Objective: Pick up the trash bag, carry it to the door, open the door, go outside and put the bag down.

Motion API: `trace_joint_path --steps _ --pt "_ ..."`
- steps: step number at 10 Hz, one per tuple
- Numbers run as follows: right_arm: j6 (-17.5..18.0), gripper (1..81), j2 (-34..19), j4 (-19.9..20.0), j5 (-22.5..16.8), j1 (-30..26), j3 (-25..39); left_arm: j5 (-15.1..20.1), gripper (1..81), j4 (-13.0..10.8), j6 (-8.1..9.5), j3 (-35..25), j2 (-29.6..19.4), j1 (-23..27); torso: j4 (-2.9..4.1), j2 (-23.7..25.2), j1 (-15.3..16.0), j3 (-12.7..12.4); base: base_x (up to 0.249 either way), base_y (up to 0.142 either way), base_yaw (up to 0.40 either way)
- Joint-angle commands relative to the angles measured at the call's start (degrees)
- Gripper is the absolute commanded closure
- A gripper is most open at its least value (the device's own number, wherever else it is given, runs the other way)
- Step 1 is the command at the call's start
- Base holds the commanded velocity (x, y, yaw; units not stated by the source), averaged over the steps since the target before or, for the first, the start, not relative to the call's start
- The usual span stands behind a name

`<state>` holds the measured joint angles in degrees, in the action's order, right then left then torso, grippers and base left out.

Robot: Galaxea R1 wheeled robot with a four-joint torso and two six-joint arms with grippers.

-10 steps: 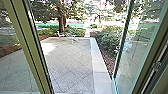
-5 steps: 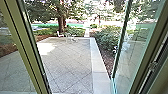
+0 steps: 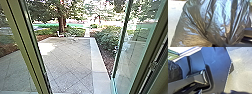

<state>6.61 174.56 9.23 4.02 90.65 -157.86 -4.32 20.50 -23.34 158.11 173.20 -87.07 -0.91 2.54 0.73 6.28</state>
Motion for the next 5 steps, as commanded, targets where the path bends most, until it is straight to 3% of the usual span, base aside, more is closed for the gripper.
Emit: trace_joint_path --steps 1,5 --pt "-0.2 1.0 0.0 0.2 -3.4 -1.9 0.1 3.4 81.1 -0.6 -0.21 0.1 -0.1 2.1 0.0 0.0 0.0 0.0 0.0 0.0 0.0" --pt "-0.2 1.0 0.2 0.1 -3.4 -2.0 0.1 3.4 81.1 -0.6 -0.29 0.1 0.0 2.1 0.0 0.0 0.0 0.0 0.0 0.0 0.0"
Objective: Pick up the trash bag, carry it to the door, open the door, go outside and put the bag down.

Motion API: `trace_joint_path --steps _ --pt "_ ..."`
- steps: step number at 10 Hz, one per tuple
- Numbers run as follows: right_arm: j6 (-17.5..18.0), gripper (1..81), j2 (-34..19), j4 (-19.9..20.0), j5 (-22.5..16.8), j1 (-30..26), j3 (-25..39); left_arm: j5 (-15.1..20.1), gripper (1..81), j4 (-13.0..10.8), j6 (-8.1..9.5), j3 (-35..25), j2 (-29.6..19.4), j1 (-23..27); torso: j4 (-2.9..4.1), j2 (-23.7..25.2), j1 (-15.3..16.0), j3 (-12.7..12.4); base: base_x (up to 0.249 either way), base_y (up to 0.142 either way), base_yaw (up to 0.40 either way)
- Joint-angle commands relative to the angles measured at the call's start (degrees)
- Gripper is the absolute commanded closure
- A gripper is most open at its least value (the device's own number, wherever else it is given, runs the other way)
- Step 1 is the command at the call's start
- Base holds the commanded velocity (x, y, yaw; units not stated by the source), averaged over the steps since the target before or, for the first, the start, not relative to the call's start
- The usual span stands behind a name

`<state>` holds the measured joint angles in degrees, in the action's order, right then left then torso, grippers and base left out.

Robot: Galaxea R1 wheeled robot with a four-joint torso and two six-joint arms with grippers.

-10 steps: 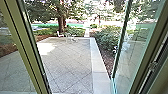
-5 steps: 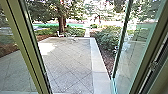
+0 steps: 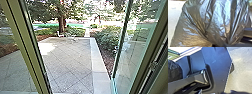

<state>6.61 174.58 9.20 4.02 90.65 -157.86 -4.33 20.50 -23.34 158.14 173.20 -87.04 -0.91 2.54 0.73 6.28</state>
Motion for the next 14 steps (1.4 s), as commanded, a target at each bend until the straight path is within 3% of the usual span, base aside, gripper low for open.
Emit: trace_joint_path --steps 1,14 --pt "-0.3 1.0 0.2 0.1 -3.4 -1.9 0.1 3.4 81.1 -0.6 -0.3 0.1 0.0 2.2 0.0 0.0 0.0 0.0 0.0 0.0 0.0" --pt "-0.3 1.0 0.3 0.1 -3.4 -1.9 0.1 3.4 81.1 -0.5 -0.3 0.1 0.0 2.1 0.0 0.0 -0.1 0.0 0.077 0.0 0.0"
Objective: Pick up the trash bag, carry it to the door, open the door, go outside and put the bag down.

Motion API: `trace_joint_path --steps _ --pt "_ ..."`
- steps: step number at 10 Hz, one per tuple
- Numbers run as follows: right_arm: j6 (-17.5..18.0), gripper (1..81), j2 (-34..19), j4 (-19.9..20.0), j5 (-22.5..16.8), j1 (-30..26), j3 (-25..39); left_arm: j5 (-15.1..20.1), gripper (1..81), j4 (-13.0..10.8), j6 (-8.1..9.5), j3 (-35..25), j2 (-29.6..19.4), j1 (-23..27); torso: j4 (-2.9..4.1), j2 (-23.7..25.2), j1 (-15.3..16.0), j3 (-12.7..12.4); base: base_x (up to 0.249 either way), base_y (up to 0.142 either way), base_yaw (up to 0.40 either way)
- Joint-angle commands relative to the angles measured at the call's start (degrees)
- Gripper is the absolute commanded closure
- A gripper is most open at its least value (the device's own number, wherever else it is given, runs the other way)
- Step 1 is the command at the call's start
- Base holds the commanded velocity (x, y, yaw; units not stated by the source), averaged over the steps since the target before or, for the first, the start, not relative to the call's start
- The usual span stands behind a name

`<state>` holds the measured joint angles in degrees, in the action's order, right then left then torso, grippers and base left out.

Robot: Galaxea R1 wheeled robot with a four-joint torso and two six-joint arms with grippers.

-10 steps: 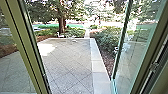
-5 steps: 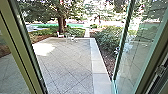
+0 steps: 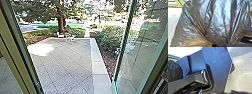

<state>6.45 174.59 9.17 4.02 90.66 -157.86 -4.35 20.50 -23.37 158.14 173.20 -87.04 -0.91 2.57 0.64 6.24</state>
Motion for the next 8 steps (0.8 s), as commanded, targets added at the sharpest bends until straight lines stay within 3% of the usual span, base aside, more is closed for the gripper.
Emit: trace_joint_path --steps 1,8 --pt "-0.1 1.0 0.3 0.1 -3.4 -1.9 0.1 3.4 81.1 -0.6 -0.27 0.1 0.0 2.2 0.0 0.0 0.0 0.0 0.099 0.0 0.0" --pt "-0.1 1.0 0.3 0.1 -3.4 -1.9 0.2 3.4 81.1 -0.5 -0.27 0.1 -0.1 2.2 0.0 0.0 0.0 0.0 0.11 0.0 0.0"
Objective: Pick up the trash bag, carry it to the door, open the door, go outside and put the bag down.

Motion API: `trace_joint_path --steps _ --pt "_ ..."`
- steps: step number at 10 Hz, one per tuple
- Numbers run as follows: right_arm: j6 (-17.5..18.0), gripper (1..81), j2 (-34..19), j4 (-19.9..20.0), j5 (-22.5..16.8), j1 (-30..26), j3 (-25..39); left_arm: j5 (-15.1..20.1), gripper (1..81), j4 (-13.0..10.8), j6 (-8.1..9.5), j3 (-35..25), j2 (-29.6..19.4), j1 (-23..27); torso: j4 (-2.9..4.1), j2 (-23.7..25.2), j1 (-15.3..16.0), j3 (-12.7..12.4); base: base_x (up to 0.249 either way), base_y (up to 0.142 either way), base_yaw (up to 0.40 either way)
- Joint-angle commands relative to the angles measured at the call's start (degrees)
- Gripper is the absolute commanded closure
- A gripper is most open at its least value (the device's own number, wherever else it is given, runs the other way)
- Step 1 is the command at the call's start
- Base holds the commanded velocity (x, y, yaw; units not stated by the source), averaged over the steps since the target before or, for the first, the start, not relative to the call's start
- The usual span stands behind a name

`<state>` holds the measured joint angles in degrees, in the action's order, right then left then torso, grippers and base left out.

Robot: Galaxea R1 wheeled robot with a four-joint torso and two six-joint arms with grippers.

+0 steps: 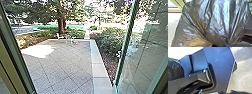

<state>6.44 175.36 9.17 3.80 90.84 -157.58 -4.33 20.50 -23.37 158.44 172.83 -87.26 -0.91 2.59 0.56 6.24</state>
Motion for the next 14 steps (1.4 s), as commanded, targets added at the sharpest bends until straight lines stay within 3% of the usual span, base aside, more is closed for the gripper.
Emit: trace_joint_path --steps 1,14 --pt "-0.1 1.0 -0.5 0.1 -3.2 -2.1 -0.1 3.4 81.1 -0.5 -0.27 -0.2 0.2 2.3 0.0 0.0 0.0 0.0 0.111 0.0 0.0" --pt "-0.1 1.0 -0.3 0.1 -3.2 -2.2 -0.1 3.4 81.1 -0.5 -0.27 -0.2 0.2 2.3 0.0 0.1 -0.3 0.0 0.112 0.0 0.0"
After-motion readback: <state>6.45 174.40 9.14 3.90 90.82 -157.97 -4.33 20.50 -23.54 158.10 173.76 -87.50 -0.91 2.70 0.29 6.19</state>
